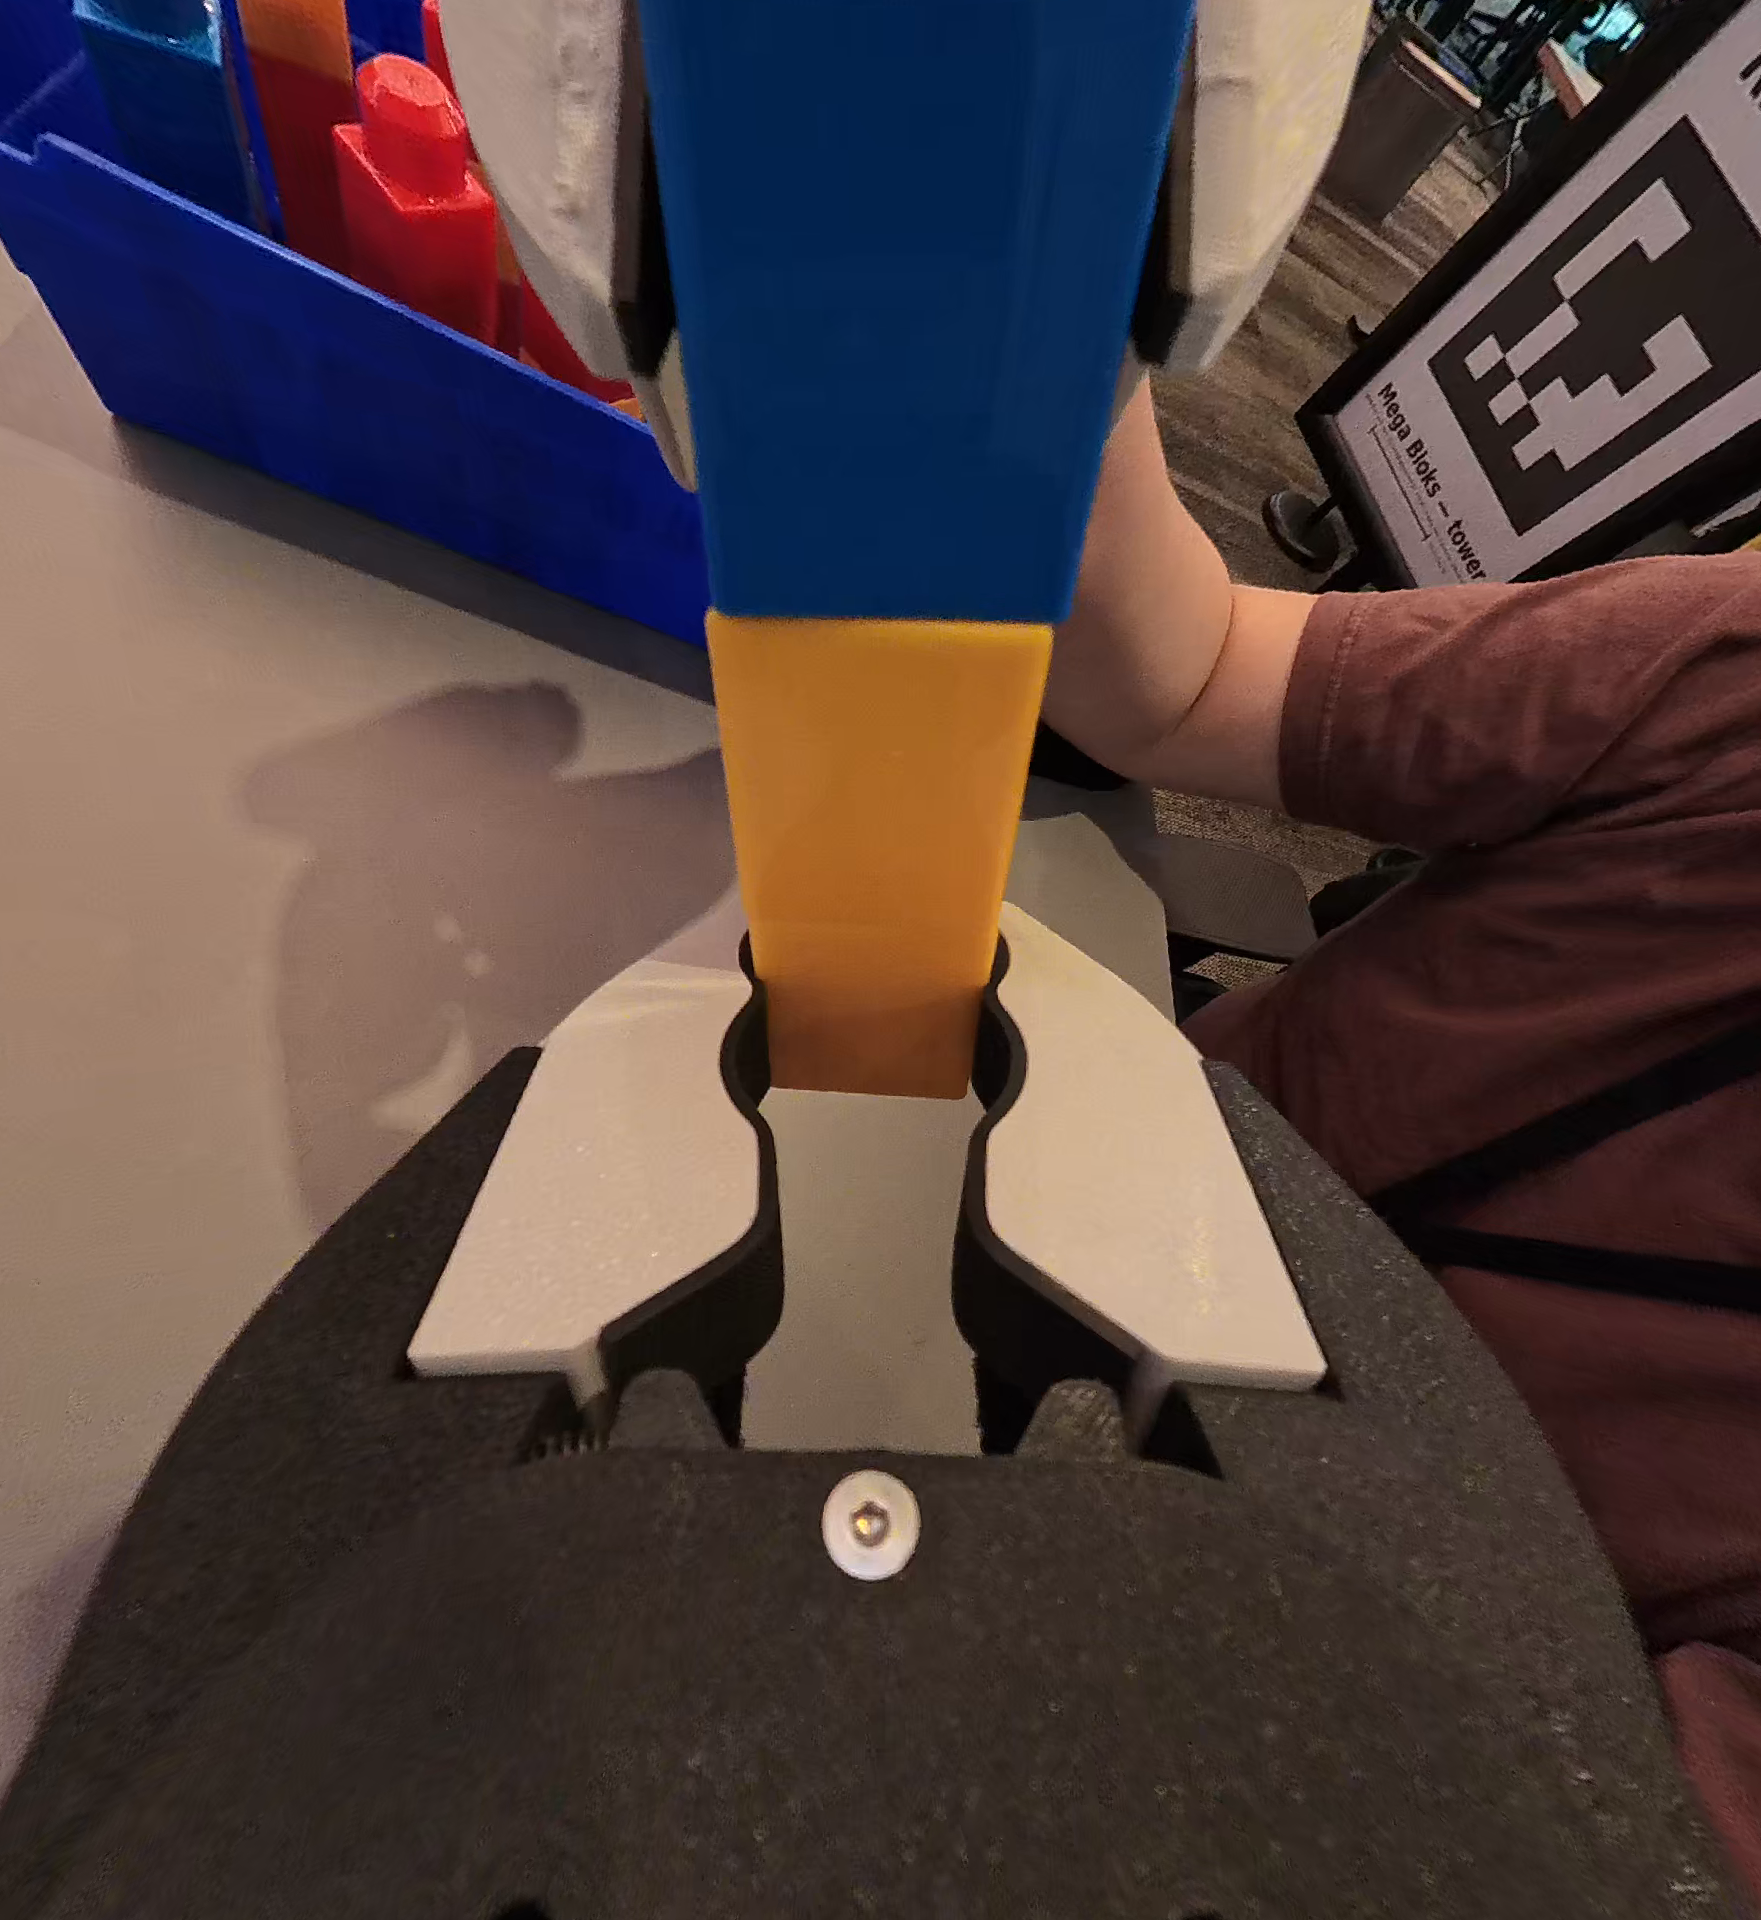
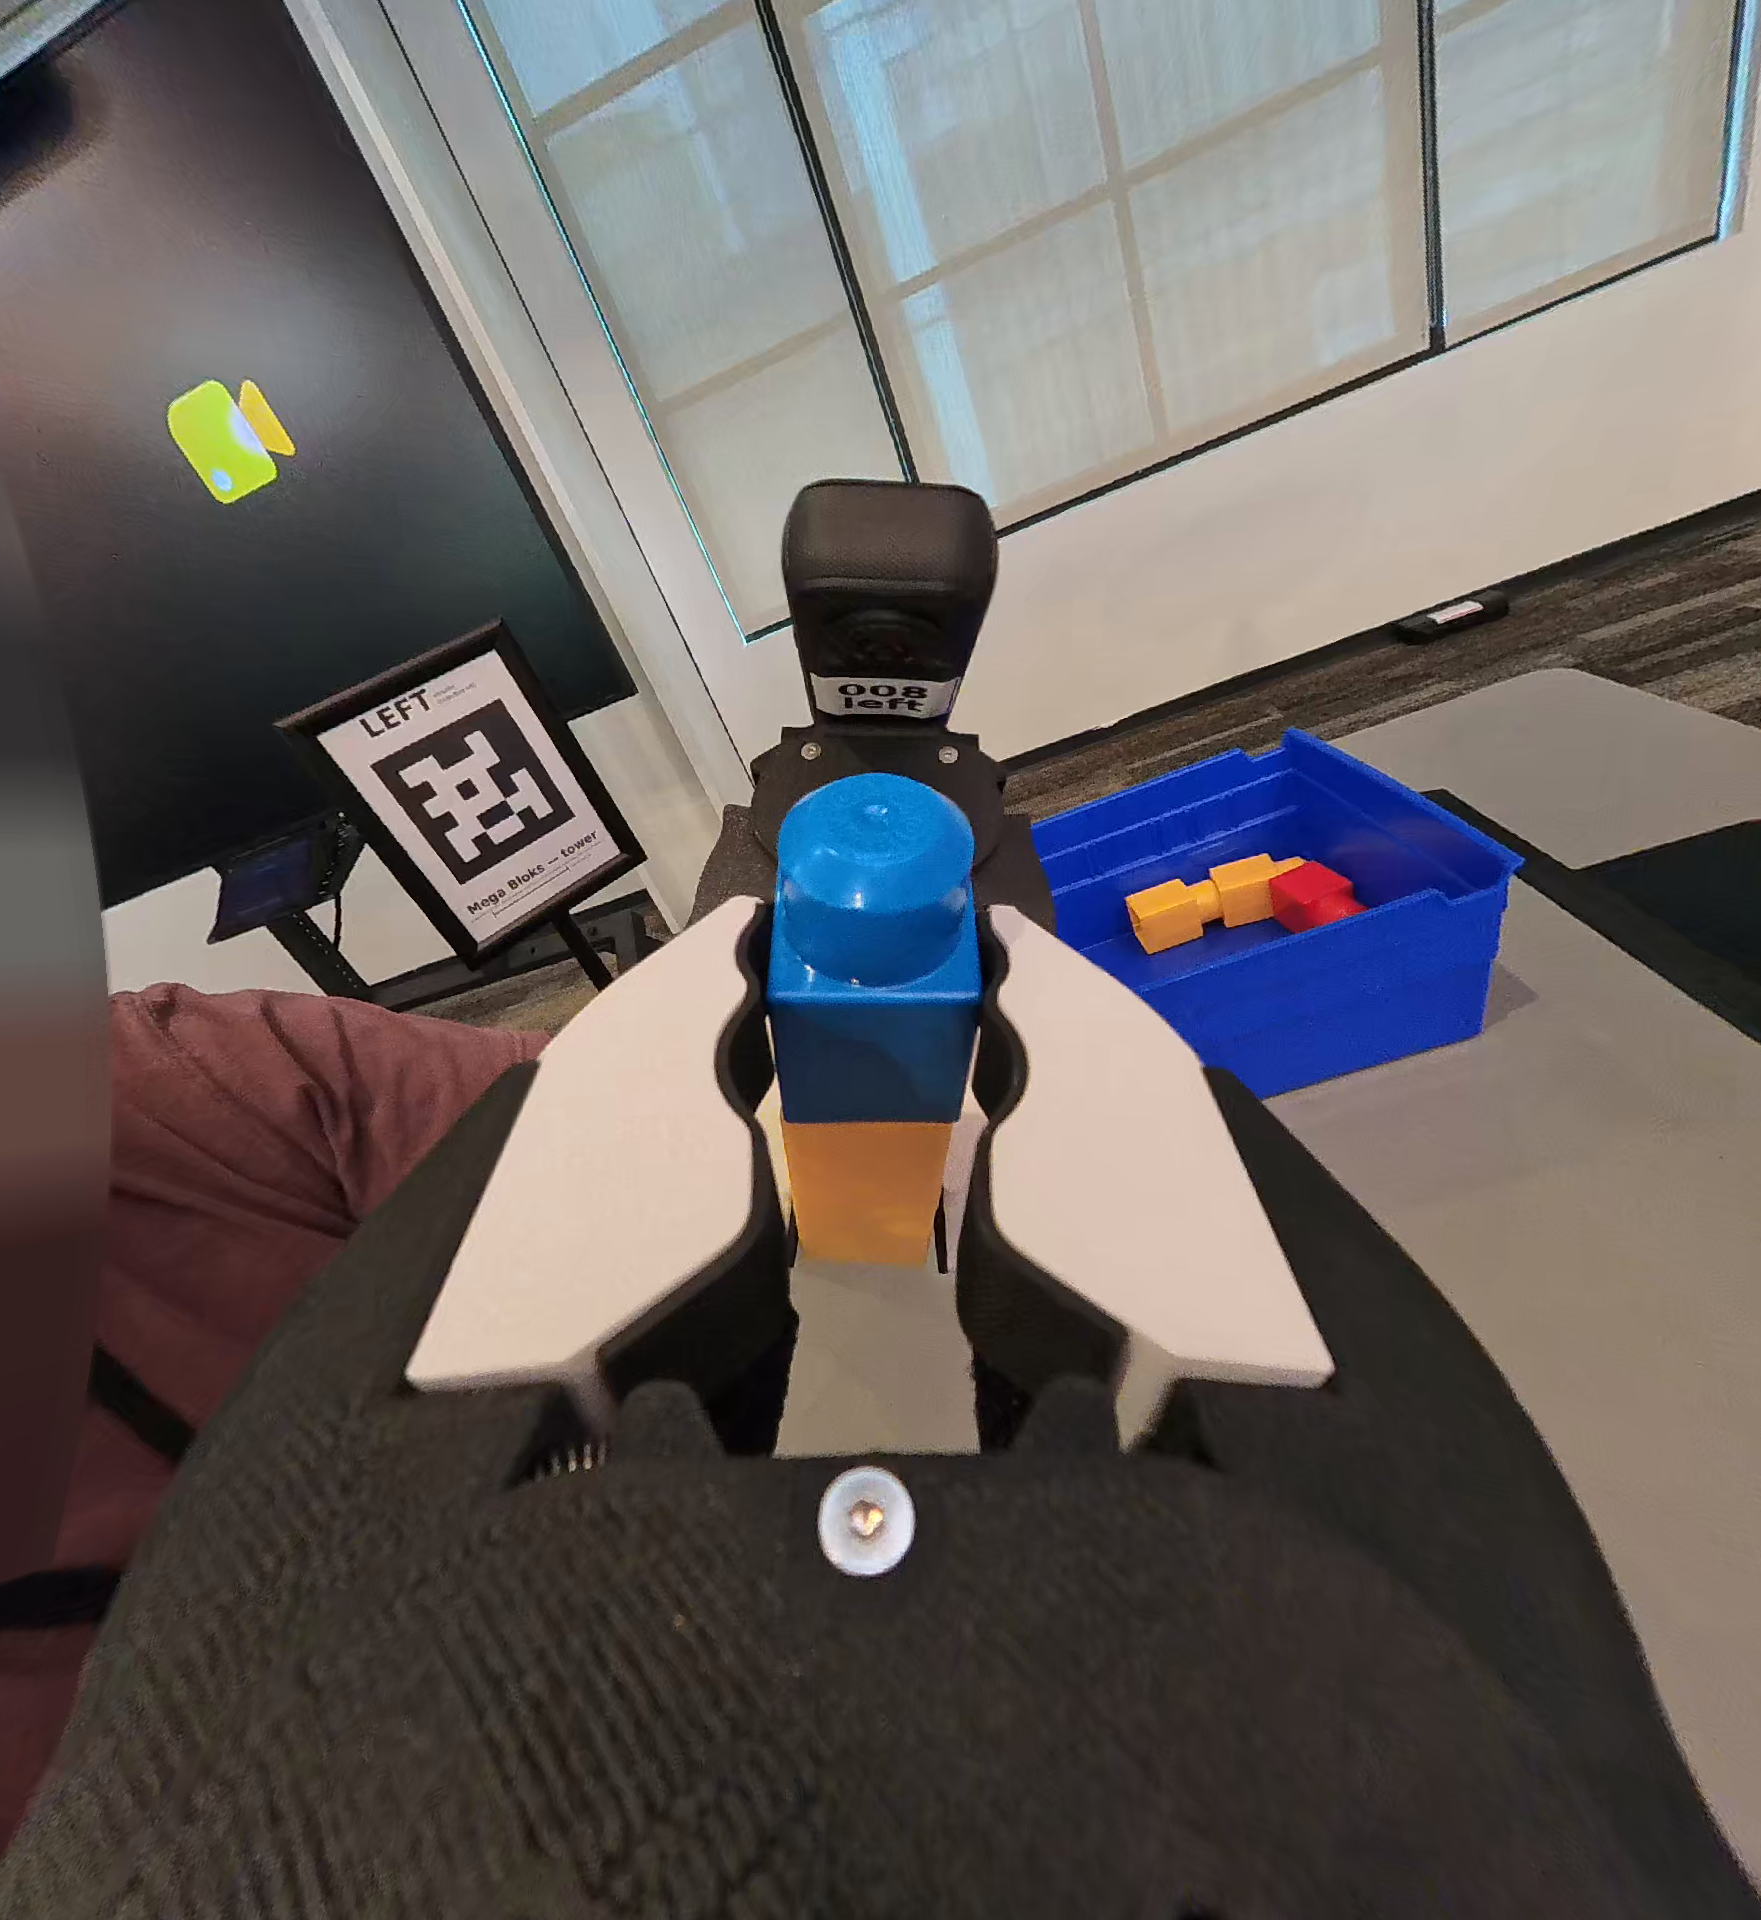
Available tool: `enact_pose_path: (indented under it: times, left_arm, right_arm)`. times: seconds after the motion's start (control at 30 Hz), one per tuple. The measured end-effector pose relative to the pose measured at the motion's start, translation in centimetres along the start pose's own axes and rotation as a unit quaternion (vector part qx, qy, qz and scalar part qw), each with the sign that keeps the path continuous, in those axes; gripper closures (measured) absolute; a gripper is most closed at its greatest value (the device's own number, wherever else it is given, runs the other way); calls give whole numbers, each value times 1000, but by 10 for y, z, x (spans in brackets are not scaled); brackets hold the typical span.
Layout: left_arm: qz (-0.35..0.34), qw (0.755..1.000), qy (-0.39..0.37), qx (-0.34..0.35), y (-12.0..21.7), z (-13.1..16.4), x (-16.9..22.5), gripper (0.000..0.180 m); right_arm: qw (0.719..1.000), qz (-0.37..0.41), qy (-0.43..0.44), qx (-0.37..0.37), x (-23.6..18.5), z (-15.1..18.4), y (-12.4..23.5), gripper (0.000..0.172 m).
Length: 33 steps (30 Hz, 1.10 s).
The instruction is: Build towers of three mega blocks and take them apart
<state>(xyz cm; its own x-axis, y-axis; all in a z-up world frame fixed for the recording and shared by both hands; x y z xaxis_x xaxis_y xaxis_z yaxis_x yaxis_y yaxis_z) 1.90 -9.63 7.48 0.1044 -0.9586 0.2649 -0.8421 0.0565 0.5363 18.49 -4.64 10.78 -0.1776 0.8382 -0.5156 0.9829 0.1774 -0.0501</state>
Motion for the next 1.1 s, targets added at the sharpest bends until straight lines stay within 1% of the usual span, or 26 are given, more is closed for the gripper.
enact_pose_path:
  times: [0.53, 0.7, 0.83, 0.87, 0.9, 0.93, 1.0, 1.1]
  left_arm:
    - [-24, 999, 12, -18, 5, 3, -2, 145]
    - [-25, 999, 7, -28, 6, 6, -2, 145]
    - [-22, 1000, -2, -9, 7, 5, -1, 145]
    - [-26, 1000, -3, 0, 9, 4, -1, 145]
    - [-28, 1000, -3, 4, 11, 3, -1, 145]
    - [-32, 999, -3, 3, 13, 4, -1, 145]
    - [-45, 999, -7, -3, 15, 5, -1, 145]
    - [-38, 999, -13, 0, 16, 4, 2, 145]
  right_arm:
    - [1000, 24, -12, 16, 4, 3, -6, 135]
    - [1000, 18, -9, 8, 5, 4, -8, 135]
    - [999, 36, 8, -11, 0, 1, -5, 135]
    - [999, 48, 16, -16, -2, 0, -3, 122]
    - [998, 56, 22, -20, -4, -1, 0, 105]
    - [998, 56, 25, -26, -7, -2, 2, 103]
    - [997, 52, 19, -44, -9, -1, 3, 106]
    - [994, 76, 17, -75, -5, 4, -3, 108]
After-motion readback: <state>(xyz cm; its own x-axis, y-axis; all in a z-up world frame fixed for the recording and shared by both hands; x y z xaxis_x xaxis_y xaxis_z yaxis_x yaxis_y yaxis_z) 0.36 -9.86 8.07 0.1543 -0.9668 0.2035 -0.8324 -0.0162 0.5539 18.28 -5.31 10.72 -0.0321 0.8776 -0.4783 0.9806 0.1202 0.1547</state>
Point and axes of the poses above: each gripper's, where its closed fingertips meet, y back along the fingers, z out of its underside, x = y × z across the jaws, the point moved 10 cm from there along y, back along the fingers, and after that the axes turned 10 degrees about -y, right-handed, at the moved point
